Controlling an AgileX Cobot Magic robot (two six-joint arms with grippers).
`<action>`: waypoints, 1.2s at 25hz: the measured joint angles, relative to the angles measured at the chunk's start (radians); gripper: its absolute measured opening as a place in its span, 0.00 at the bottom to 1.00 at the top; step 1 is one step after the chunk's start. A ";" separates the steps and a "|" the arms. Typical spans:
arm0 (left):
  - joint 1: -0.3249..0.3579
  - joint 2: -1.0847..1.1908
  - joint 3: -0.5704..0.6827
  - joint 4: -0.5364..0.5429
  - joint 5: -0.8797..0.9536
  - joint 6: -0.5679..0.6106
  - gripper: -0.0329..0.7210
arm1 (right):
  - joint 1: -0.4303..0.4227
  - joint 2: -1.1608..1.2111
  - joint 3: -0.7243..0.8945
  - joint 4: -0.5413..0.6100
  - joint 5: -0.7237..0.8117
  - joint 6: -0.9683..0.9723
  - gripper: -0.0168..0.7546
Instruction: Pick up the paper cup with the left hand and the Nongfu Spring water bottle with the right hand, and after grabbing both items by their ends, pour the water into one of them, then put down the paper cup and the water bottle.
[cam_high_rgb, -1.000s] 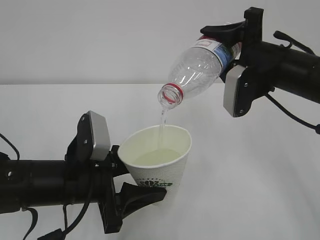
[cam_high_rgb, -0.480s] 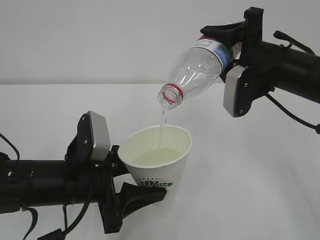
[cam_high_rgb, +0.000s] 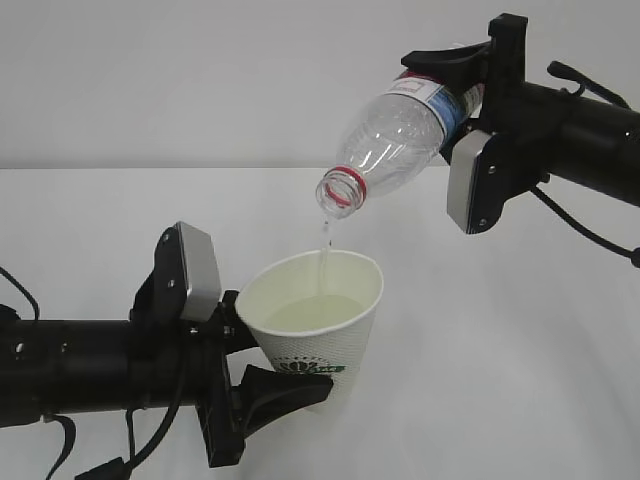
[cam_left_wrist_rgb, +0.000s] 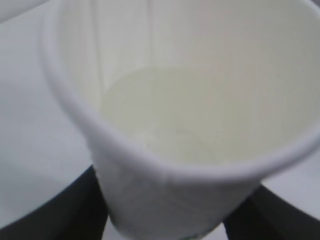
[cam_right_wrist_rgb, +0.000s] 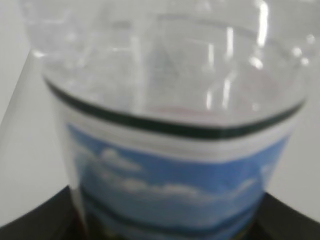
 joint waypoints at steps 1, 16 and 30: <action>0.000 0.000 0.000 0.000 0.000 0.000 0.67 | 0.000 0.000 0.000 0.000 0.000 -0.002 0.59; 0.000 0.000 0.000 0.000 0.002 -0.001 0.67 | 0.000 0.000 0.000 0.000 0.000 -0.022 0.59; 0.000 0.000 0.000 0.000 0.004 -0.001 0.67 | 0.000 0.000 0.000 0.002 0.000 -0.022 0.59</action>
